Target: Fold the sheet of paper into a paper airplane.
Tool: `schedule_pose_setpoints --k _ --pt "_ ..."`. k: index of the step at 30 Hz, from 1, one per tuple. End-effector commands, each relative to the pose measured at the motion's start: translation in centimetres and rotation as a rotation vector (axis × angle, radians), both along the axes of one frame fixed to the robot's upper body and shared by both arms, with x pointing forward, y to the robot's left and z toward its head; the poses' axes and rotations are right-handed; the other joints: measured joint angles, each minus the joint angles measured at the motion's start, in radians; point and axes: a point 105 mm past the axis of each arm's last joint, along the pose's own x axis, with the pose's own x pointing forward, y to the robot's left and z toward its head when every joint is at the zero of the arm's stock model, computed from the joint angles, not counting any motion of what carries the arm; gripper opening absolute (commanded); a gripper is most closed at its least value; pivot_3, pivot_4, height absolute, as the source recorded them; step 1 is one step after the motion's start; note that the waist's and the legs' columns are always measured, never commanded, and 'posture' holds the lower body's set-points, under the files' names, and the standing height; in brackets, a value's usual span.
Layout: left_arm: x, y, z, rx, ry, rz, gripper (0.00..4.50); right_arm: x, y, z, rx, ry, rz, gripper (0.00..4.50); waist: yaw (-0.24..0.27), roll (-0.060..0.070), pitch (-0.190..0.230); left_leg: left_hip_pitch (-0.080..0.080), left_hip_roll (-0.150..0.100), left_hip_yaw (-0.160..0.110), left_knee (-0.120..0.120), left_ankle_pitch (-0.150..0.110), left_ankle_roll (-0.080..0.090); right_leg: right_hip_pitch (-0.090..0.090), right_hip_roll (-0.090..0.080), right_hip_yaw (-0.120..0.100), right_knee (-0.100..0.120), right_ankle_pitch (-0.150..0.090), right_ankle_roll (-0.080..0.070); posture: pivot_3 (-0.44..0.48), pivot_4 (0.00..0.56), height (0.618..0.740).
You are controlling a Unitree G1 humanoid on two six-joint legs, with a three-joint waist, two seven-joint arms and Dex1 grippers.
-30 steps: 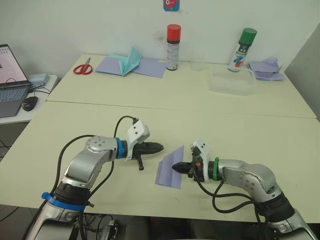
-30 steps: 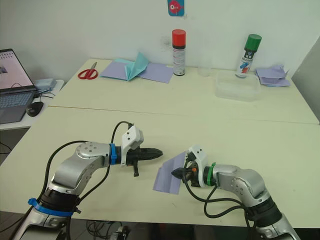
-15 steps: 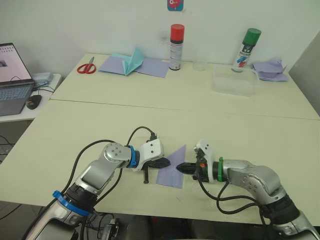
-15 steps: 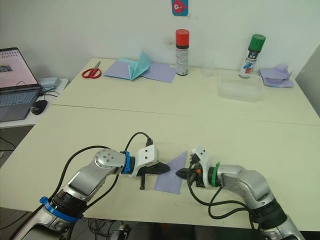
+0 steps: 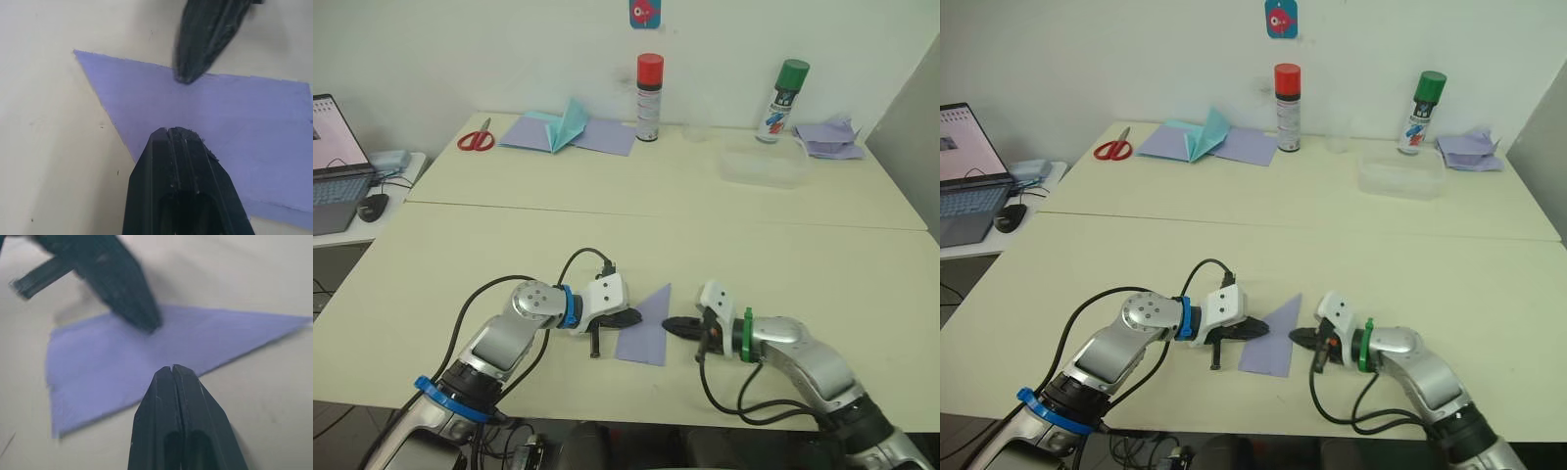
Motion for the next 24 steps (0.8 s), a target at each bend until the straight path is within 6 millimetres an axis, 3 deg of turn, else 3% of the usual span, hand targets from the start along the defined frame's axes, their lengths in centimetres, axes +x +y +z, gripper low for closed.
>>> schedule_pose_setpoints --k 1,9,14,16,24 --pt "-0.8 1.5 -3.3 0.120 0.090 0.019 0.00 2.9 -2.6 -0.1 -0.033 0.013 -0.199 0.01 0.000 0.001 0.000 0.000 0.000 0.000 0.000 0.000 0.000 0.000 -0.001 0.000 0.000 0.000 0.000 0.000 0.150 0.740" --pt "-0.5 1.4 -3.4 0.125 0.090 0.006 0.00 5.1 -2.6 0.7 -0.064 -0.073 -0.242 0.01 0.003 0.002 -0.002 -0.003 -0.001 0.000 -0.002 0.000 0.000 0.001 -0.002 -0.002 0.000 0.002 -0.001 0.000 0.150 0.740" --pt "-0.3 1.5 -3.4 0.126 0.089 0.004 0.00 5.0 -0.9 3.7 0.026 -0.235 -0.109 0.01 0.003 0.003 -0.001 -0.003 -0.001 0.001 -0.001 0.000 0.000 0.002 -0.001 -0.001 0.000 0.002 0.002 0.000 0.150 0.740" --pt "-0.3 1.6 -3.4 0.124 0.088 0.004 0.00 4.7 -0.5 4.0 0.019 -0.266 -0.047 0.01 0.002 0.004 -0.001 -0.003 -0.001 0.001 -0.001 0.000 0.000 0.002 -0.001 -0.001 0.000 0.002 0.002 0.000 0.150 0.740" --pt "-0.3 1.5 -3.3 0.114 0.089 -0.002 0.00 5.5 1.7 1.9 -0.083 -0.218 0.030 0.01 0.003 0.005 0.000 -0.003 -0.001 0.001 -0.002 0.000 0.000 0.001 0.000 -0.001 0.000 0.002 0.001 0.000 0.150 0.740"
